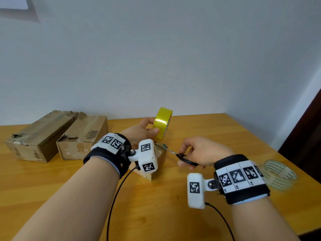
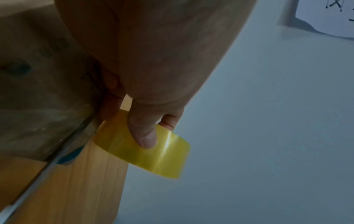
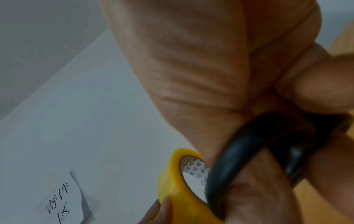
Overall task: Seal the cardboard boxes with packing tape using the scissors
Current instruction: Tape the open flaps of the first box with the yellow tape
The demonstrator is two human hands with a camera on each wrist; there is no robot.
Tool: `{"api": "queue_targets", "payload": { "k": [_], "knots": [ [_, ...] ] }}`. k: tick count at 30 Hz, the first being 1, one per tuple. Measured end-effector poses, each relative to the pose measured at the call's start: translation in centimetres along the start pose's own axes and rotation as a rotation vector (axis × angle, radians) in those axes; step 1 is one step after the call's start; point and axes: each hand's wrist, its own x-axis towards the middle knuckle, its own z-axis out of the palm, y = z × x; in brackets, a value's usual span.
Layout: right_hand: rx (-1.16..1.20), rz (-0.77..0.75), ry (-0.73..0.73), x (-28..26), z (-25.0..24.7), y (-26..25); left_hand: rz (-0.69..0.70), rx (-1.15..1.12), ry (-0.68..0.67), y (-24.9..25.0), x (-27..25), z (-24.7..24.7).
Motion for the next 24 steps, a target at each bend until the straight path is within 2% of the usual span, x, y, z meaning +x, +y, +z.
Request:
{"api": "queue_targets", "payload": {
  "k": [7, 13, 18, 21, 24],
  "knots": [
    [0.021, -0.001, -0.005, -1.1, -1.4, 0.7, 0.001, -0.105, 0.03, -0.2, -0.3, -0.8],
    [0.17, -0.041, -0.022, -1.2, -1.4, 1.1, -0.029, -0.297, 0.026, -0.5, -0.4, -1.4],
    [0.132, 0.007, 0.085, -0.1, -0.2, 1.5, -0.05, -0.407, 0.035, -0.7, -0.6, -2.0],
    [-0.058, 0.028, 0.228, 0.5, 0.1, 2.1, -0.043, -0.412, 0.04, -0.9, -0.6, -2.0],
    [-0.108, 0.042, 0.269, 1.0, -0.1, 2.7, -0.034, -0.41, 0.047, -1.1, -0.4, -1.9]
  ]
}}
